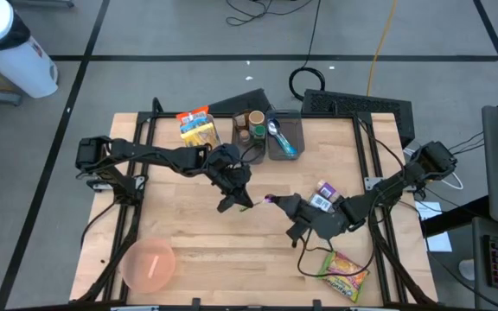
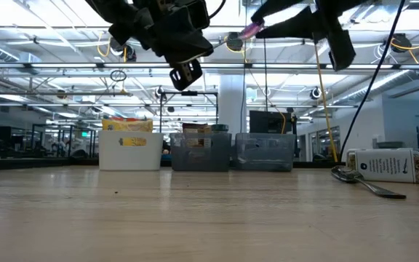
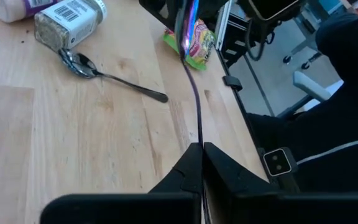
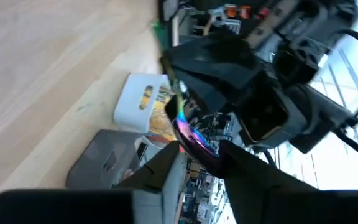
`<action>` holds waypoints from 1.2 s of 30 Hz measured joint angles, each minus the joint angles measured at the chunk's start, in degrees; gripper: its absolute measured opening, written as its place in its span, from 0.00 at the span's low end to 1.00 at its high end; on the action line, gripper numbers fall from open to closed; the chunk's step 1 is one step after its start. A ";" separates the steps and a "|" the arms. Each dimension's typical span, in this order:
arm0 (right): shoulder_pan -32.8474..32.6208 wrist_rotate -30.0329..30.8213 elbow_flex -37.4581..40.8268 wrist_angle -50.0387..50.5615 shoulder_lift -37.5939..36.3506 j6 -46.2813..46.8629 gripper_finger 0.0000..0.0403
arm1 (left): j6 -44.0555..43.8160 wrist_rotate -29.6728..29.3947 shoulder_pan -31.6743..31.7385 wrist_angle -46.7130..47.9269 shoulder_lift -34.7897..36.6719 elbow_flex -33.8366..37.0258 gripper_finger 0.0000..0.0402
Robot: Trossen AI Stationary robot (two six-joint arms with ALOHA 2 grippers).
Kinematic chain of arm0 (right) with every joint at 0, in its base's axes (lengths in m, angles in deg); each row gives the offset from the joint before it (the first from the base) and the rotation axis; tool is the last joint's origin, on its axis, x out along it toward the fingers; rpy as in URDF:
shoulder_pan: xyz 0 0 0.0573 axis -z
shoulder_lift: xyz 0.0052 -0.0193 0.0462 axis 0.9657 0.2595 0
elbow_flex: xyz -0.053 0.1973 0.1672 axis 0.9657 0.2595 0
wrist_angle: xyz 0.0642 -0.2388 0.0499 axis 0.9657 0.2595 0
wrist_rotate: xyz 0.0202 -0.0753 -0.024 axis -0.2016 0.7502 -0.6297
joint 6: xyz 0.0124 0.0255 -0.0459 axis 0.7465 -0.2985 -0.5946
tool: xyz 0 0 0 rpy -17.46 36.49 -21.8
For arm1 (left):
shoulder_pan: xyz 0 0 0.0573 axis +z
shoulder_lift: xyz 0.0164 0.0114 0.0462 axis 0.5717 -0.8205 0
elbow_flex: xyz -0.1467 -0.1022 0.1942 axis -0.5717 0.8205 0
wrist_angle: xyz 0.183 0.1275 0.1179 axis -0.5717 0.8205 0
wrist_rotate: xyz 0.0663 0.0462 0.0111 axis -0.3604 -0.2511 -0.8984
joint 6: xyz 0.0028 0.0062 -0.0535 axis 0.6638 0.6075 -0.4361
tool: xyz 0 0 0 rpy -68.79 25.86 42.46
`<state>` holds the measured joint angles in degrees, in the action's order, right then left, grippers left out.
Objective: Pick & Place Food Item
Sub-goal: Put the purple spoon into the right black bin
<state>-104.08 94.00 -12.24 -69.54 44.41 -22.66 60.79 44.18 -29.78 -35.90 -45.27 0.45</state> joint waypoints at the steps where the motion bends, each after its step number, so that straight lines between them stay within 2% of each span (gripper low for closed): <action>1: 0.02 0.12 0.02 -1.14 0.00 0.20 0.28 | 0.25 -0.01 -0.04 -0.03 0.00 0.00 0.01; 6: 0.05 3.09 0.00 -5.54 0.00 4.20 0.41 | 2.17 -2.19 -0.74 -0.40 0.02 -0.07 0.01; 13: -0.46 8.59 -0.04 -5.56 -0.49 9.65 0.53 | 5.66 -7.10 -2.10 -3.62 0.00 -0.05 0.00; 19: -3.41 14.15 -0.04 -4.06 -4.33 14.91 0.57 | 8.45 -10.33 -2.32 -5.45 0.36 -0.03 0.00; 23: -6.46 16.18 1.81 -2.73 -9.48 25.44 0.55 | 11.27 -14.05 -2.32 -7.56 1.64 -0.02 0.00; 27: -8.47 15.44 5.53 -3.12 -14.81 40.06 0.54 | 14.67 -22.16 -3.02 -13.88 2.69 -0.02 0.00; 31: -7.99 11.11 9.99 -5.89 -17.72 54.10 0.54 | 16.90 -29.77 -4.30 -23.85 2.67 -0.02 0.00; 34: -6.12 8.56 13.79 -11.98 -16.88 58.55 0.54 | 18.55 -35.73 -5.66 -31.13 1.49 -0.09 0.00; 36: -4.34 6.85 16.48 -20.07 -15.50 60.01 0.53 | 19.16 -39.84 -6.55 -35.69 -0.07 -0.07 0.00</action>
<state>-108.42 100.86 4.24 -89.61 28.91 37.34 79.94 4.33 -36.33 -71.59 -45.34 0.38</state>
